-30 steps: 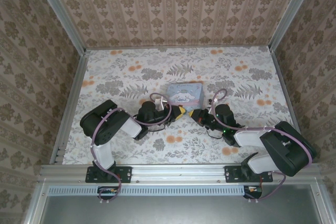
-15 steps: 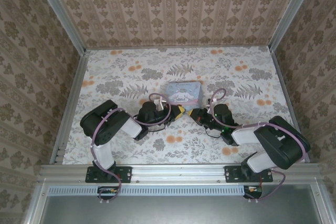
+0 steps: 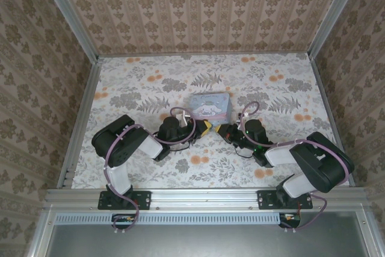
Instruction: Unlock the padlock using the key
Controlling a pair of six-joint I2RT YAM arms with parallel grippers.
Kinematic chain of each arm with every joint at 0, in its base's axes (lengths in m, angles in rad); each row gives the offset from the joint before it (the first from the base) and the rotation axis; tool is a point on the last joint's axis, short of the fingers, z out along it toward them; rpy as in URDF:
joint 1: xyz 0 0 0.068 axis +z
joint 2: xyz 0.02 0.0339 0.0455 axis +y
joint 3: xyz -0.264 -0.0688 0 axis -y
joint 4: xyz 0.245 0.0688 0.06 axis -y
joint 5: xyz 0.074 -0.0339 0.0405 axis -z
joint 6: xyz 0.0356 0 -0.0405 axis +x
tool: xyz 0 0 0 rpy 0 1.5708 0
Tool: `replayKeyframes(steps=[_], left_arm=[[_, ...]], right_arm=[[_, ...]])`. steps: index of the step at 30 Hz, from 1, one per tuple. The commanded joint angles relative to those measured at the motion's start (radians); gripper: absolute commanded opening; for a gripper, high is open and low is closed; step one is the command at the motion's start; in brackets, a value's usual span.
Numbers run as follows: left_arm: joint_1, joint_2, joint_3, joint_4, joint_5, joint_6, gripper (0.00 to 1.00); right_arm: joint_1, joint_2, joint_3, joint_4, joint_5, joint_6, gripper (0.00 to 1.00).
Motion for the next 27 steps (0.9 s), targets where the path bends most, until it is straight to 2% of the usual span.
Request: replayKeyframes(steps=[1, 12, 27], left_arm=[[-0.020, -0.032, 0.010, 0.069, 0.051, -0.003, 0.00], [-0.014, -0.030, -0.006, 0.068, 0.049, 0.010, 0.00], [-0.012, -0.029, -0.007, 0.070, 0.052, 0.009, 0.00]], right_arm=[[0.014, -0.029, -0.023, 0.012, -0.001, -0.015, 0.00], [0.014, -0.147, -0.060, -0.116, 0.007, -0.058, 0.00], [0.014, -0.104, -0.019, -0.105, -0.002, -0.054, 0.00]])
